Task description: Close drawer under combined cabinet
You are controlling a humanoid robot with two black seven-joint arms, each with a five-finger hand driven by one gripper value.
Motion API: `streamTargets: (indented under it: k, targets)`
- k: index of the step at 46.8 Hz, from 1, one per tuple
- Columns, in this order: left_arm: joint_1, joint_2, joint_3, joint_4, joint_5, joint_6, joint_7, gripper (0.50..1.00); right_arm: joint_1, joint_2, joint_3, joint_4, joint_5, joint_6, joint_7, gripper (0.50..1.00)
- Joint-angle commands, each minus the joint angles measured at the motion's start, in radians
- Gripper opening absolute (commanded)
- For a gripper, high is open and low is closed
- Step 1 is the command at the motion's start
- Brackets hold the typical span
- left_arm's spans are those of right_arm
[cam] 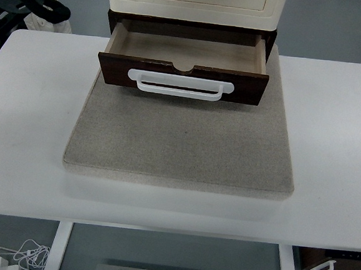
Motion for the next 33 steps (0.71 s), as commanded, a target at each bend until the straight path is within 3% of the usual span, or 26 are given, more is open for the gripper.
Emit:
streamTargets:
  k: [1,11,23,33]
  targets:
    - [-0.014,0.0,0.055,-0.036,0.011,-0.004,0.064,1.0,0.0,0.0,0.0,0.0,0.0,0.001,0.0,0.952]
    - [-0.03,0.001,0.141,-0.114,0.04,-0.087,0.202,1.0,0.0,0.0,0.0,0.001,0.0,0.001,0.0,0.952]
    - [-0.025,0.015,0.269,-0.128,0.123,-0.159,0.332,1.0,0.0,0.0,0.0,0.0,0.0,0.0,0.0,0.952]
    - [-0.018,0.018,0.345,-0.111,0.194,-0.172,0.392,1.0,0.0,0.0,0.0,0.0,0.0,0.001,0.0,0.952]
